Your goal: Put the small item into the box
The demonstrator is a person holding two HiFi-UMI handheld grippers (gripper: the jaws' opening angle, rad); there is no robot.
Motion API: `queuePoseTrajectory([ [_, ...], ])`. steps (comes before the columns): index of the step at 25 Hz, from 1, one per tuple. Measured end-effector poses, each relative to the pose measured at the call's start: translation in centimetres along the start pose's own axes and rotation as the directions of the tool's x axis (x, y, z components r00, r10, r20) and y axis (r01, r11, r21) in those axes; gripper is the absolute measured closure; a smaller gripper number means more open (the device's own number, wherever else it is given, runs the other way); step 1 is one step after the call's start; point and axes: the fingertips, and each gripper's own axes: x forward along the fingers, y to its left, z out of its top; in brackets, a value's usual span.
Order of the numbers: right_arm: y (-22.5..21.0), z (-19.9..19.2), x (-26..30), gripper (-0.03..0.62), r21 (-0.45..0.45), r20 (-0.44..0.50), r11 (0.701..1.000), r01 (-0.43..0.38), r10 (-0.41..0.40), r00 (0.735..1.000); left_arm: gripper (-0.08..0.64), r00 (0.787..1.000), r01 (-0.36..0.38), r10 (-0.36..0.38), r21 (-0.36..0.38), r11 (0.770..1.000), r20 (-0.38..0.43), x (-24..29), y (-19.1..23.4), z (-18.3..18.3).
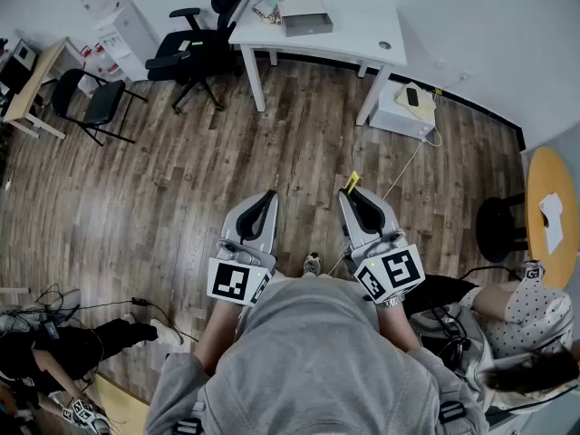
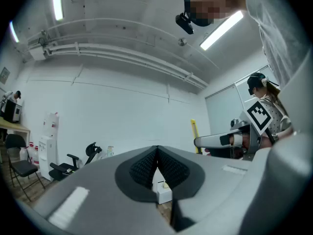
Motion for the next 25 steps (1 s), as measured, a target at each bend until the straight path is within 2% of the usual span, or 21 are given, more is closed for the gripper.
queuePoseTrajectory([
  [13, -0.9, -0.2, 0.0, 0.532, 0.001, 0.007, 0.998, -0.059, 0.059, 0.998, 0.557, 0.999, -0.044, 0.045, 0.016, 0.999, -0.018, 0.5, -1.1, -0.4],
  [25, -3.1, 0.1, -0.9, 0.531, -0.006, 0.019, 0.998, -0.055, 0.055, 0.998, 0.557, 0.999, -0.037, 0.037, 0.032, 0.999, -0.018, 2.3, -2.9, -0.9],
])
